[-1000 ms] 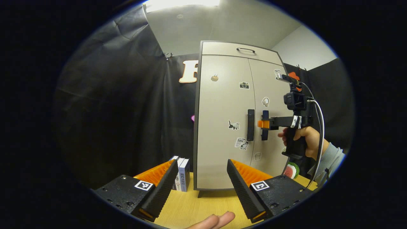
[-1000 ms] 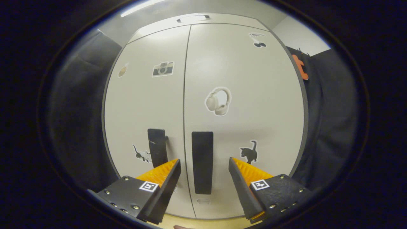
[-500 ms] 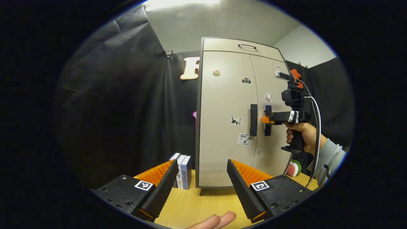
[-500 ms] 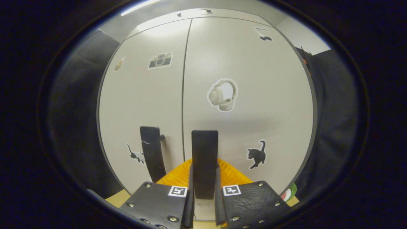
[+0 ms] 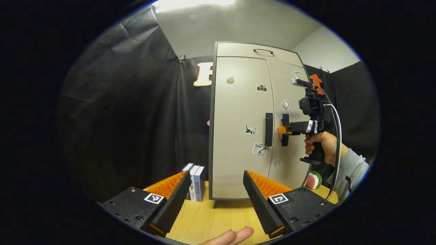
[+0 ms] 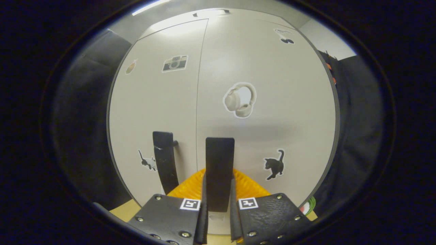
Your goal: Open the right door of the double-door shoe cabinet with the right hand, and open the left door with the left hand.
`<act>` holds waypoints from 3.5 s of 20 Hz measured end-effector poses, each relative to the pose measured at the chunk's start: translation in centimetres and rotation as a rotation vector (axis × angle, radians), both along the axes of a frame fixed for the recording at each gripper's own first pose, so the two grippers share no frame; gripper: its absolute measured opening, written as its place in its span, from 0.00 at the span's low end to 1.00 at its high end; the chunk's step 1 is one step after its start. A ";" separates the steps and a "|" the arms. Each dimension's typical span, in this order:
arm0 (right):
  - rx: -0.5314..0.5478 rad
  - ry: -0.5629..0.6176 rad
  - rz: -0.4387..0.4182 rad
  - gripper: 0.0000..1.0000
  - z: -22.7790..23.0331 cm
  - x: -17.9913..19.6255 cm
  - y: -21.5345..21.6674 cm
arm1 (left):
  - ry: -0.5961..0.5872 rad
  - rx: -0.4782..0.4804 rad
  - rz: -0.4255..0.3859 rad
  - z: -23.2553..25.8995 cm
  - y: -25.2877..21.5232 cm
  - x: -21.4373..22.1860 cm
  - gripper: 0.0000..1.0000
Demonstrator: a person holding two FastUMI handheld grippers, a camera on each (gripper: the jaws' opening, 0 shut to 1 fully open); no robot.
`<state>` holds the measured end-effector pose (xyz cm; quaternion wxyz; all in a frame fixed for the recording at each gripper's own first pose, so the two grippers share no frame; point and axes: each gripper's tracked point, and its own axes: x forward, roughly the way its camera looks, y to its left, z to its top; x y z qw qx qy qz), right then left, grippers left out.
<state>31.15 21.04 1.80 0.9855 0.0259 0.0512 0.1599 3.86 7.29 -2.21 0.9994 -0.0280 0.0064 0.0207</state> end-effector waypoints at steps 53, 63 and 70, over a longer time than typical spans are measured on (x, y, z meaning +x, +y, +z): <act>0.004 -0.055 0.005 0.11 0.3 -6.1 -14.3 | 0.016 -0.005 -0.122 0.2 -10.5 -3.2 0.96; 0.129 -0.013 -0.035 0.01 -1.2 -5.2 -22.2 | 0.020 0.019 -0.177 -0.3 -13.1 -3.1 0.96; 0.081 -0.001 -0.051 0.00 -2.4 -4.9 -22.3 | 0.036 0.017 -0.151 -0.9 -11.6 -2.1 0.96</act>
